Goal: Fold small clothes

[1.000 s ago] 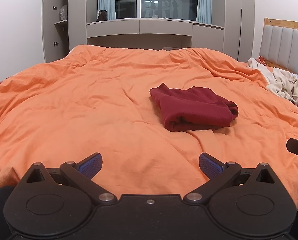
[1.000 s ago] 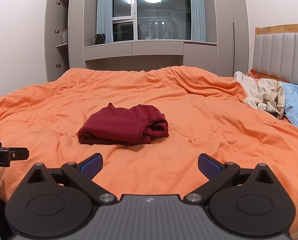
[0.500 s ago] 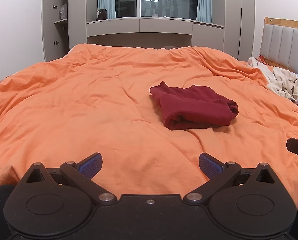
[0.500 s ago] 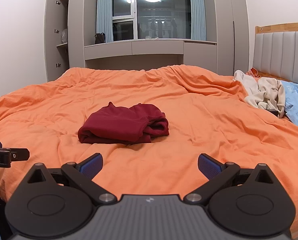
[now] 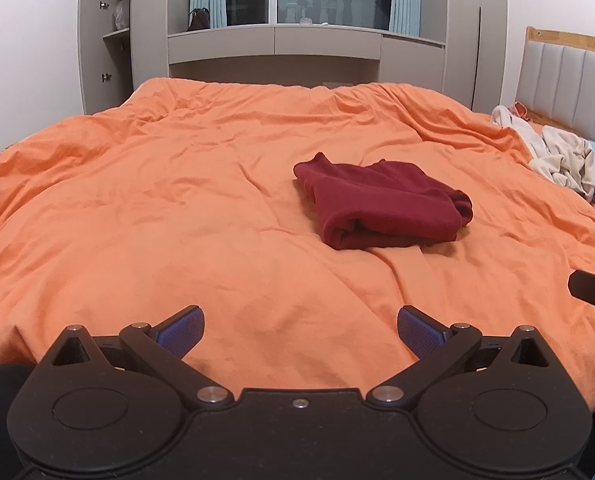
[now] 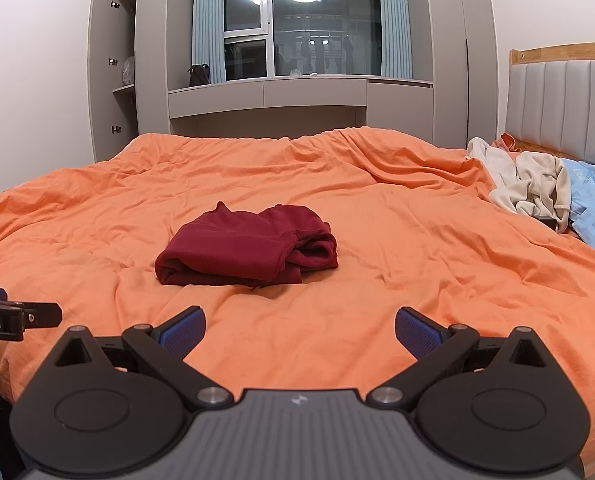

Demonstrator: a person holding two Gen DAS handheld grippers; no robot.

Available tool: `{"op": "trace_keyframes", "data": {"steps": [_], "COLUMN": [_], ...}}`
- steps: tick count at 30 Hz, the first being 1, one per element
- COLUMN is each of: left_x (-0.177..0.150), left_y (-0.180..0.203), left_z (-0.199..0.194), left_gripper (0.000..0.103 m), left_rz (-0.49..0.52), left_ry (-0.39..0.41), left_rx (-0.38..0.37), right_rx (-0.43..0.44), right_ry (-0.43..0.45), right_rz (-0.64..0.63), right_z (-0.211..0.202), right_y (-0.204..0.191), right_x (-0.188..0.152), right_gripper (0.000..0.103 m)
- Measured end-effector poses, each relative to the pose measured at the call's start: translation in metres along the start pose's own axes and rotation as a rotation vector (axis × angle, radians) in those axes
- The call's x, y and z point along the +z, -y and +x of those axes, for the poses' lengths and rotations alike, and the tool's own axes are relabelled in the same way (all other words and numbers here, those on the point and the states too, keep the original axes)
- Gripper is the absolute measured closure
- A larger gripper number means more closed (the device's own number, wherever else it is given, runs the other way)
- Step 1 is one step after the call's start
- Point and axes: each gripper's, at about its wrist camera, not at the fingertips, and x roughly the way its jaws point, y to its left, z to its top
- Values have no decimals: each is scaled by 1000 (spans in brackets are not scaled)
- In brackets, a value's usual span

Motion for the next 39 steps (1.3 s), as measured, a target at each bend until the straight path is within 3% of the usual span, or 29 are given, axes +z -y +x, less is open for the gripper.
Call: {"op": "trace_keyframes", "data": {"steps": [39], "left_x": [8], "left_y": [1], "left_z": [24], "left_gripper": [1], "left_rz": [-22], "left_ry": [-94], "left_rx": [-5], "right_rx": [15], "right_ry": [-61], "right_rz": [20], "right_z": [23], "right_y": [3], "right_x": [1], "right_gripper": [0]}}
